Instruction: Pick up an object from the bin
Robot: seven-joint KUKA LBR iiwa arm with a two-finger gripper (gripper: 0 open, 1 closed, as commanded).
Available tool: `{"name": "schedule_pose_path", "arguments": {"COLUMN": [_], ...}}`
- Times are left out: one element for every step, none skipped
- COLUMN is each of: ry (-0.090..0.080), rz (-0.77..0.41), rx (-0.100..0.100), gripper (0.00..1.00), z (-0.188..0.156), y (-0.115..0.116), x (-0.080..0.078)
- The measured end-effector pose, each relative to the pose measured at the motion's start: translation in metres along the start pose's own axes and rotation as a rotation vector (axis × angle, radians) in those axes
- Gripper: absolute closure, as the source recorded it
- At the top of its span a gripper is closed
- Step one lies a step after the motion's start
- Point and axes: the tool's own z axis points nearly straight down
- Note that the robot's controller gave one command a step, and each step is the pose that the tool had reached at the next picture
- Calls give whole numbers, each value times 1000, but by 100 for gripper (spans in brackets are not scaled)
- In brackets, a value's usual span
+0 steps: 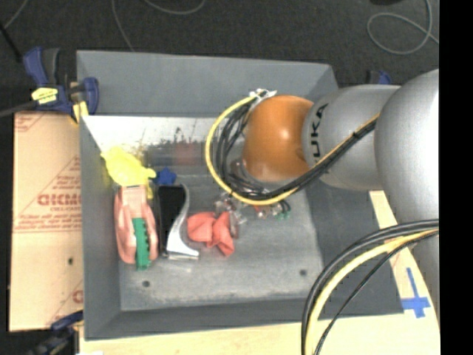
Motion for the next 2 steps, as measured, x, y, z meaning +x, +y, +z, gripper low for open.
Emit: {"name": "schedule_pose_path", "arguments": {"ry": [1, 1], "rz": [0, 0], "rx": [0, 0], "gripper": [0, 0], "z": [0, 0], "y": [0, 0], "x": [0, 0]}}
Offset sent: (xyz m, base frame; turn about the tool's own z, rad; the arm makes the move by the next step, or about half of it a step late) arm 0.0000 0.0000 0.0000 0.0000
